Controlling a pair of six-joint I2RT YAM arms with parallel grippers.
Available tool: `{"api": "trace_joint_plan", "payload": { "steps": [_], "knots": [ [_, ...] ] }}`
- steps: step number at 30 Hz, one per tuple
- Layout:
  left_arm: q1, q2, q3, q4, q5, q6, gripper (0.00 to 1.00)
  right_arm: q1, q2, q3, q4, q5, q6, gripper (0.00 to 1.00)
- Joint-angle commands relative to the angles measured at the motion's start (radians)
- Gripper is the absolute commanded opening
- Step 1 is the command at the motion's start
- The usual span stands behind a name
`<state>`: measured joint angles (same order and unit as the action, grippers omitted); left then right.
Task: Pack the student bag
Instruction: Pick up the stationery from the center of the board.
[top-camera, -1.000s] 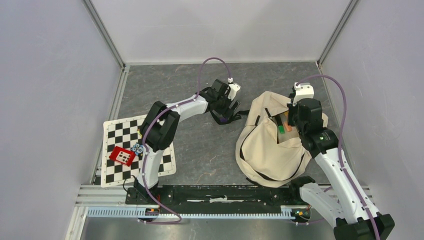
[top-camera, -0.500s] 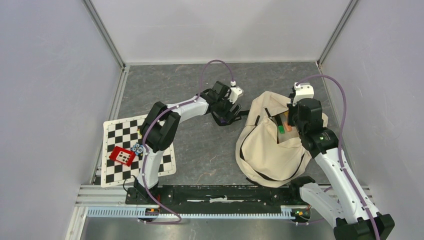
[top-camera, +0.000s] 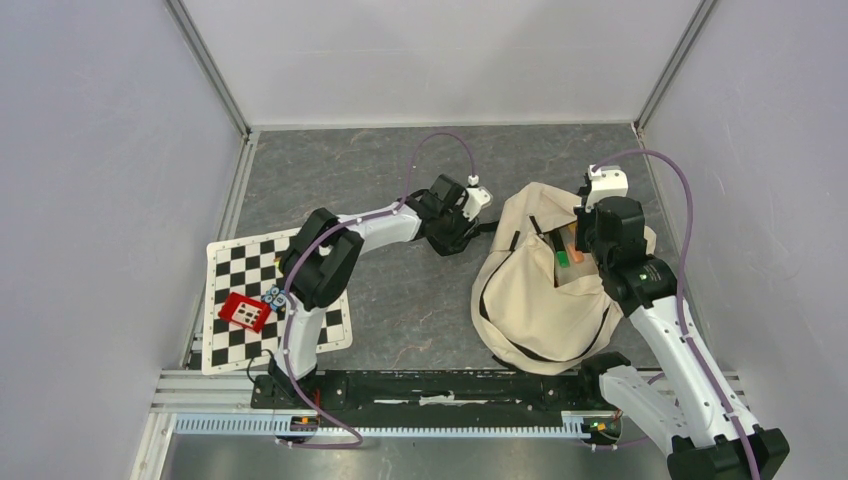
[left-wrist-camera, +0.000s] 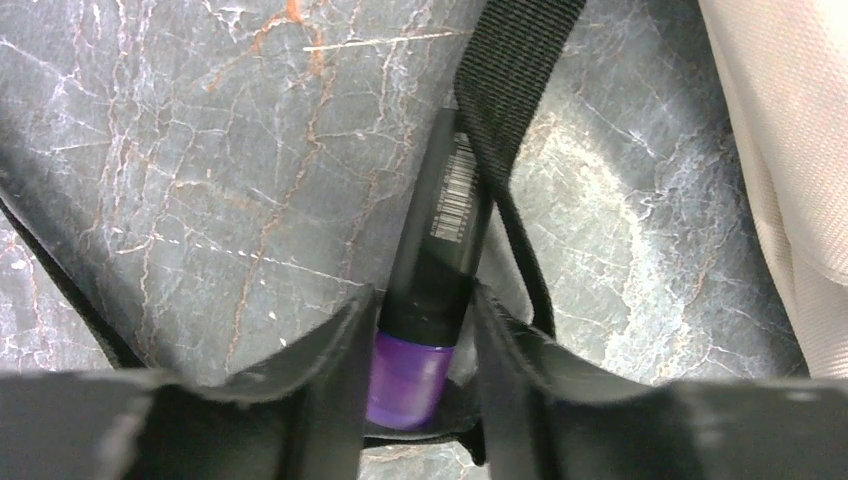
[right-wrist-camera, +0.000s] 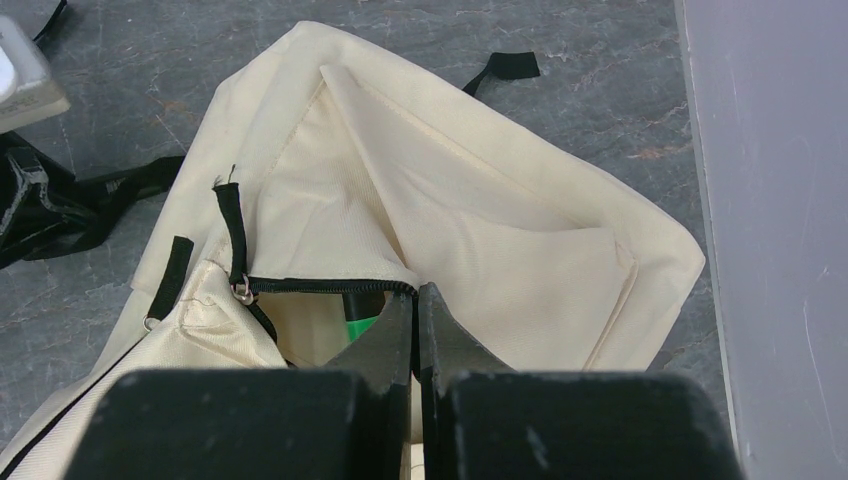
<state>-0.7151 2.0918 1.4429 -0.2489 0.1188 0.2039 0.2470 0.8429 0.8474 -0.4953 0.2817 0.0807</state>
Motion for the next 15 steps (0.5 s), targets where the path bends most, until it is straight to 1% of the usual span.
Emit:
{"api": "trace_joint_plan", "payload": {
  "steps": [1, 4, 6, 9, 11, 12, 15],
  "knots": [
    [-0.024, -0.048, -0.059, 0.008, -0.084, 0.02, 0.41, 0.001, -0.036, 0.036, 0.086, 0.017, 0.002, 0.0],
    [-0.024, -0.106, -0.117, 0.075, -0.115, -0.04, 0.32, 0.001, -0.04, 0.03, 0.089, 0.013, 0.005, 0.0],
    [-0.024, -0.171, -0.17, 0.126, -0.146, -0.085, 0.31, 0.001, -0.043, 0.025, 0.092, 0.007, 0.005, 0.0],
    [-0.027, -0.294, -0.224, 0.195, -0.134, -0.159, 0.28, 0.001, -0.043, 0.022, 0.092, -0.008, 0.009, 0.0],
    [-0.029, -0.375, -0.247, 0.215, -0.138, -0.193, 0.25, 0.003, -0.041, 0.023, 0.092, -0.02, 0.009, 0.0],
    [-0.032, -0.407, -0.254, 0.222, -0.14, -0.227, 0.24, 0.002, -0.041, 0.025, 0.093, -0.029, 0.009, 0.0],
    [-0.045, -0.502, -0.273, 0.22, -0.143, -0.266, 0.23, 0.001, -0.037, 0.028, 0.093, -0.069, 0.007, 0.0]
  ]
}}
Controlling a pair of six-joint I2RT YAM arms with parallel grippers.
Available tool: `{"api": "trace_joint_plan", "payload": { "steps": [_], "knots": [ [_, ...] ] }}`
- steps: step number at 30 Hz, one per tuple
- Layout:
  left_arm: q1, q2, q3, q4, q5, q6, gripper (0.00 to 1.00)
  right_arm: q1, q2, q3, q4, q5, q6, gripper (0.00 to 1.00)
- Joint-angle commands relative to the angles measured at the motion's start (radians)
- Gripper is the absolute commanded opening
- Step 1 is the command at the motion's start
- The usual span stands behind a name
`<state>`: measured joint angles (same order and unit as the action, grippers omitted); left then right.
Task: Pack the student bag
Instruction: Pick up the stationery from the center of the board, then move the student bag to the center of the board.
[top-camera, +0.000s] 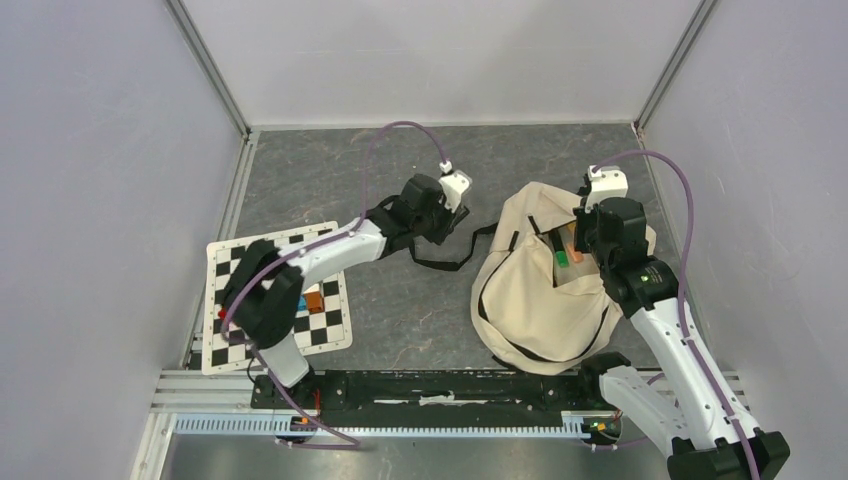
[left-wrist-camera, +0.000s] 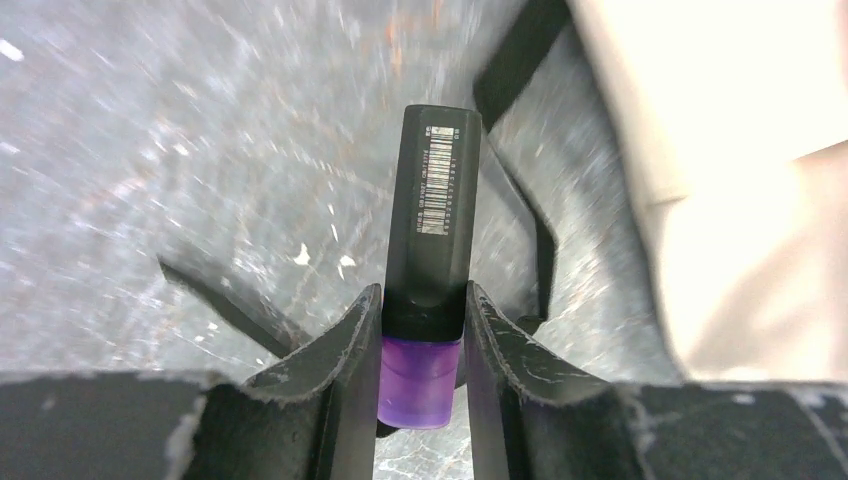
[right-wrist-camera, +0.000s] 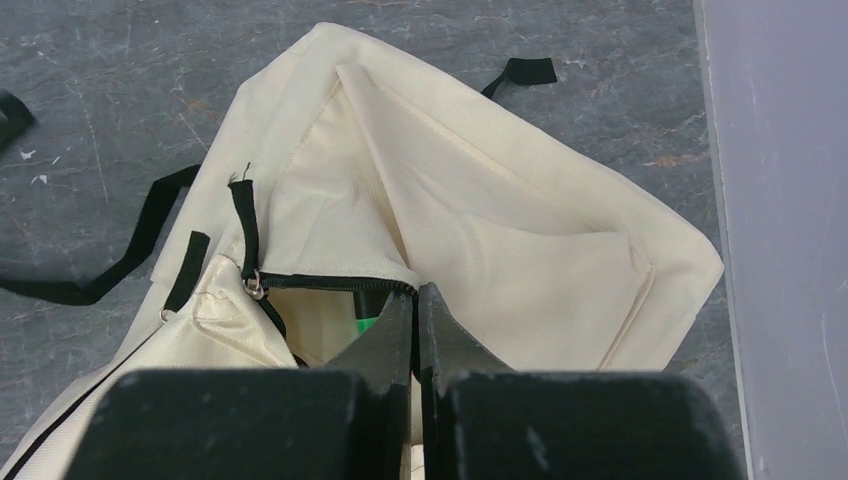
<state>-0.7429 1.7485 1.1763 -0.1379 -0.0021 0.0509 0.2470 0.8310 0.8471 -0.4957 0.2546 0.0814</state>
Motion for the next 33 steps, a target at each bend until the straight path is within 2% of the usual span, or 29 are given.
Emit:
{"api": "trace_joint_plan", "payload": {
  "steps": [1, 5, 8, 16, 24, 28, 33],
  "knots": [
    [-0.021, -0.192, -0.014, 0.105, -0.024, -0.125, 0.23, 0.001, -0.024, 0.029, 0.094, -0.058, 0.006, 0.0],
    [-0.038, -0.315, -0.07, 0.096, 0.024, -0.256, 0.2, 0.011, -0.012, 0.006, 0.123, -0.145, 0.045, 0.0],
    [-0.073, -0.431, -0.155, 0.116, 0.052, -0.35, 0.19, 0.064, 0.004, -0.022, 0.17, -0.162, 0.091, 0.0],
    [-0.162, -0.686, -0.307, -0.007, 0.05, -0.582, 0.19, 0.369, 0.175, 0.021, 0.299, -0.045, 0.196, 0.0],
    [-0.19, -0.914, -0.405, -0.16, 0.005, -0.752, 0.19, 0.589, 0.399, 0.189, 0.375, 0.031, 0.236, 0.0],
    [-0.189, -0.968, -0.409, -0.231, -0.057, -0.774, 0.19, 0.623, 0.472, 0.264, 0.383, 0.043, 0.24, 0.0],
    [-0.19, -0.903, -0.426, -0.21, -0.036, -0.86, 0.19, 0.627, 0.511, 0.312, 0.374, 0.053, 0.222, 0.0]
  ]
}}
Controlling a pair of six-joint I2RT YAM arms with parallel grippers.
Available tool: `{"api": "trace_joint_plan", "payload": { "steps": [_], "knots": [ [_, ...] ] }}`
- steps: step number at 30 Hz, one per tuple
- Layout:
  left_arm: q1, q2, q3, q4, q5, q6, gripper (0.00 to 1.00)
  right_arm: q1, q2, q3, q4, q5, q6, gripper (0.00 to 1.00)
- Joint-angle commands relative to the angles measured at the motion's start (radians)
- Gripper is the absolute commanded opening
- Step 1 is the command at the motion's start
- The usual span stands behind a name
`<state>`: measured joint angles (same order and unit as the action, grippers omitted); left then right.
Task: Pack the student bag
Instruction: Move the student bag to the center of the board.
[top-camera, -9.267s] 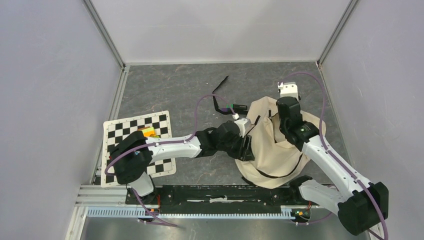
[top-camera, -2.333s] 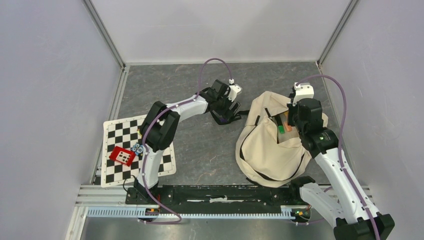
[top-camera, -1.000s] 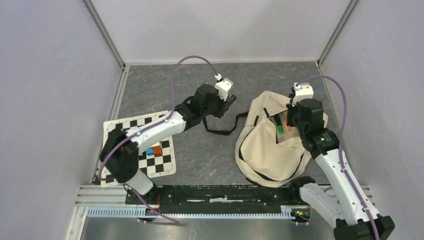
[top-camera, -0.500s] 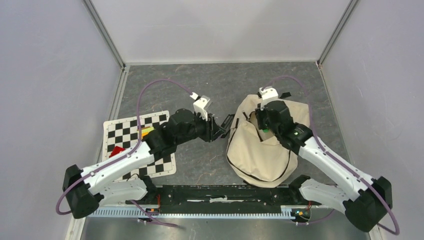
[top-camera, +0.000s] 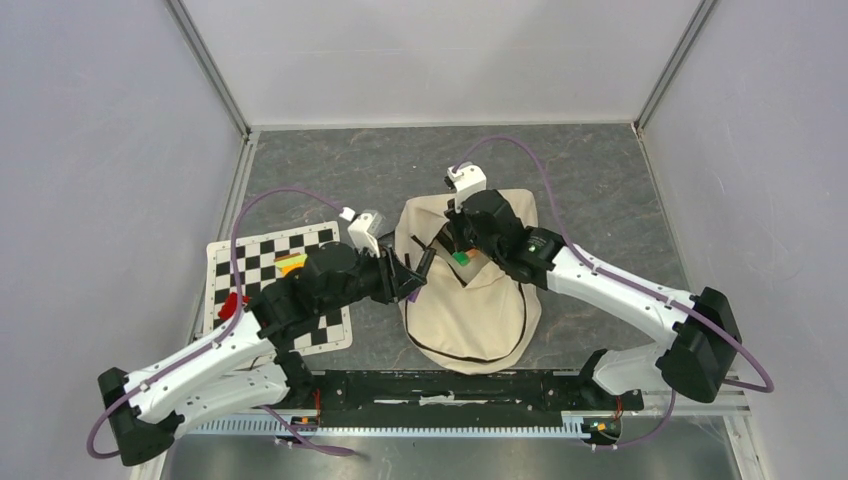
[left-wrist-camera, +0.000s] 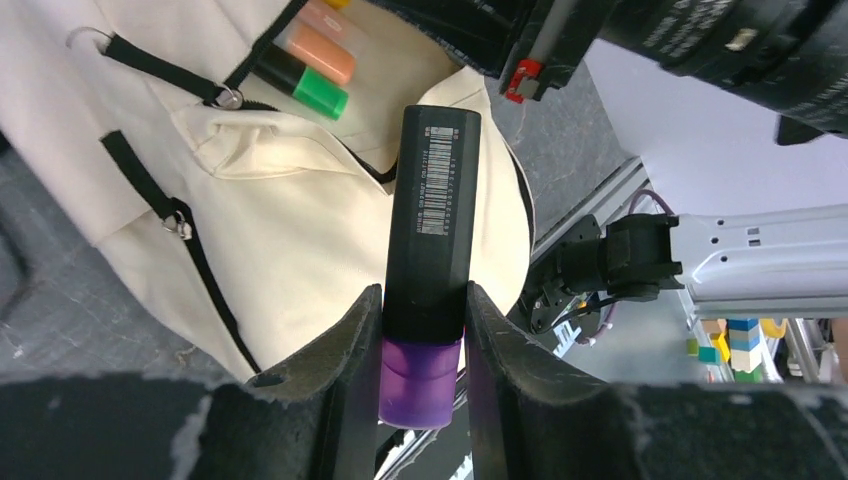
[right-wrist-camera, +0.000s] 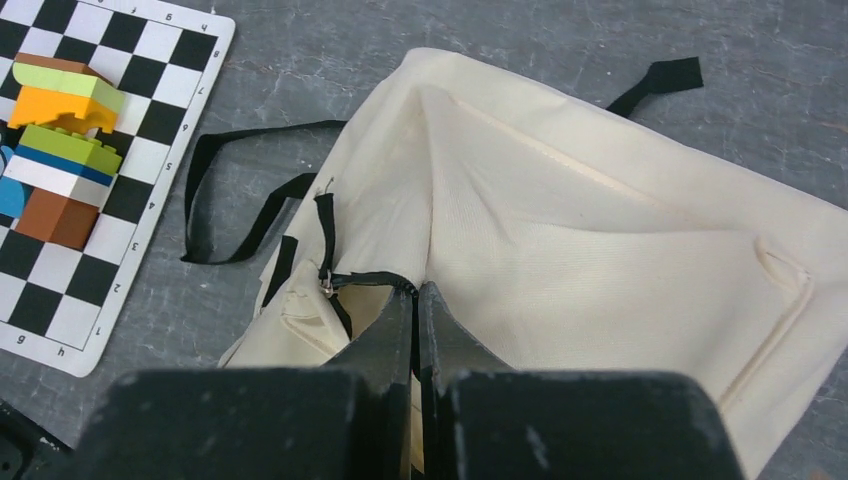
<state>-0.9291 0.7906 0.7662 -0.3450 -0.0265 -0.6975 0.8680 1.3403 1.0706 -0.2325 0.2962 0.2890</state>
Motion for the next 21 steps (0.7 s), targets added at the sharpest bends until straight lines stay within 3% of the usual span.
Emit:
{"api": "trace_joint_plan", "payload": {
  "steps": [1, 9, 21],
  "knots": [
    [-0.005, 0.079, -0.014, 0.007, -0.005, -0.129, 0.19, 0.005, 0.001, 0.092, 0.108, 0.017, 0.008, 0.0],
    [-0.009, 0.215, 0.015, 0.101, -0.017, -0.178, 0.18, 0.006, -0.034, 0.067, 0.096, 0.066, -0.012, 0.0],
    [-0.01, 0.476, -0.036, 0.614, -0.167, -0.373, 0.21, 0.006, -0.13, -0.053, 0.114, 0.075, -0.002, 0.0]
  ]
}}
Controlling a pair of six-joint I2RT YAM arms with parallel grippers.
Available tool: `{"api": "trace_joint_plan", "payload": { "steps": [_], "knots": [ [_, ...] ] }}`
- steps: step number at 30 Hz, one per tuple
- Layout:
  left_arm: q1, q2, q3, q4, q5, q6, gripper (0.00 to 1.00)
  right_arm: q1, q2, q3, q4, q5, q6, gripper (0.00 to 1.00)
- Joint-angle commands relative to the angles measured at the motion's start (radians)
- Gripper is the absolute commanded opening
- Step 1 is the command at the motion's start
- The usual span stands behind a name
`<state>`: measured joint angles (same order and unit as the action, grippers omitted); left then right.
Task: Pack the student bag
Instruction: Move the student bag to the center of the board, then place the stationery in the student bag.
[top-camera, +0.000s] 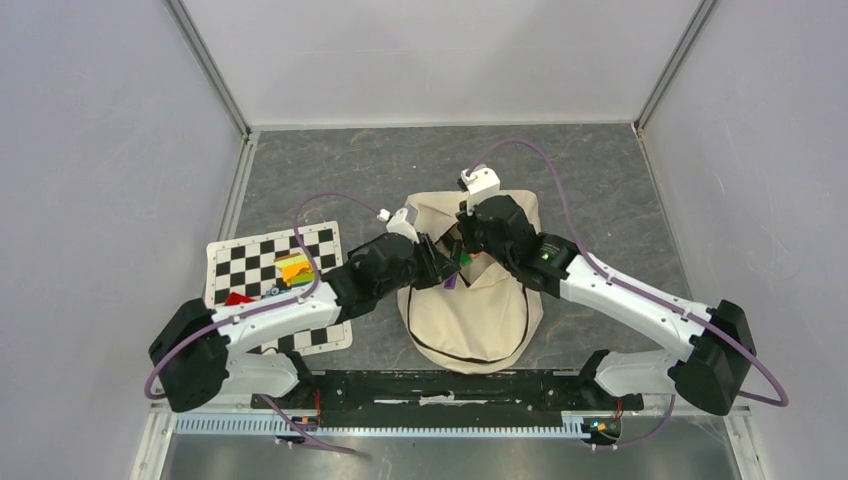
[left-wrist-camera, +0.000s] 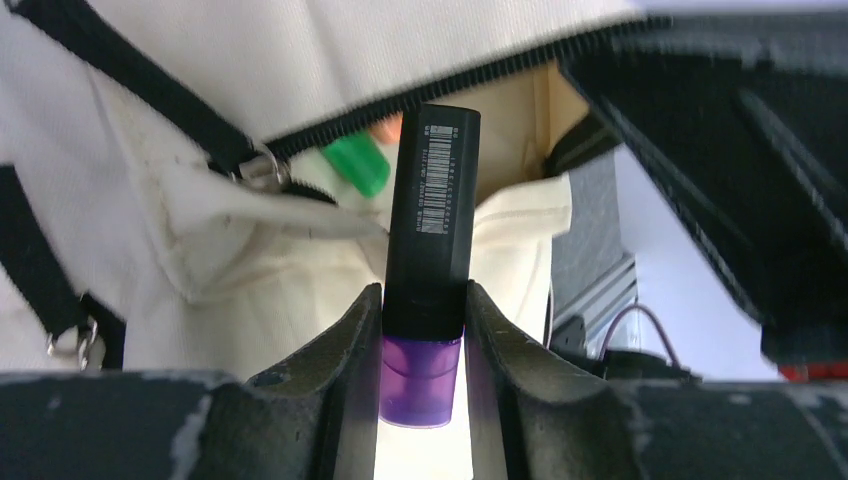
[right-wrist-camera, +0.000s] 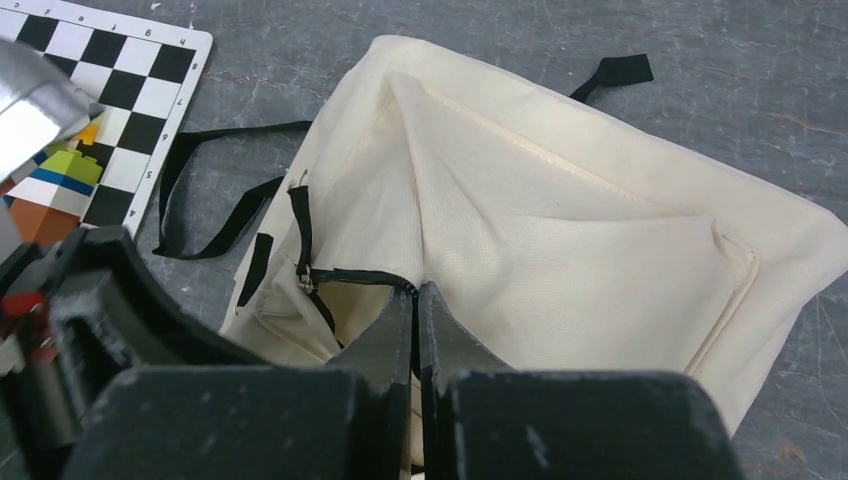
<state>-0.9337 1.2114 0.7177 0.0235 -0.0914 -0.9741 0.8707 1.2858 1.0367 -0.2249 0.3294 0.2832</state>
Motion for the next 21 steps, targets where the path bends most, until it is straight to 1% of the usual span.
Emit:
{"api": "trace_joint_plan", "payload": {
  "steps": [1, 2, 7, 11, 13, 16, 18, 21],
  "knots": [
    [-0.005, 0.078, 0.035, 0.252, -0.123, -0.092, 0.2, 0.003, -0.081, -0.03, 0.107, 0.045, 0.004, 0.0],
    [-0.005, 0.103, 0.054, 0.259, -0.145, -0.088, 0.2, 0.003, -0.09, -0.038, 0.107, 0.048, 0.004, 0.0],
    [-0.004, 0.216, 0.088, 0.42, -0.246, -0.105, 0.21, 0.002, -0.111, -0.075, 0.107, 0.062, 0.007, 0.0],
    [-0.011, 0.305, 0.127, 0.462, -0.317, -0.097, 0.21, 0.002, -0.125, -0.096, 0.107, 0.069, 0.007, 0.0],
    [-0.014, 0.333, 0.127, 0.52, -0.346, -0.103, 0.21, 0.003, -0.129, -0.105, 0.107, 0.074, 0.005, 0.0],
    [-0.018, 0.357, 0.155, 0.548, -0.353, -0.104, 0.21, 0.003, -0.13, -0.113, 0.1, 0.079, 0.003, 0.0],
    [-0.024, 0.372, 0.183, 0.522, -0.355, -0.083, 0.28, 0.003, -0.132, -0.119, 0.1, 0.082, 0.003, 0.0],
    [-0.026, 0.387, 0.175, 0.526, -0.364, -0.083, 0.33, 0.003, -0.132, -0.124, 0.101, 0.091, 0.0, 0.0]
  ]
}}
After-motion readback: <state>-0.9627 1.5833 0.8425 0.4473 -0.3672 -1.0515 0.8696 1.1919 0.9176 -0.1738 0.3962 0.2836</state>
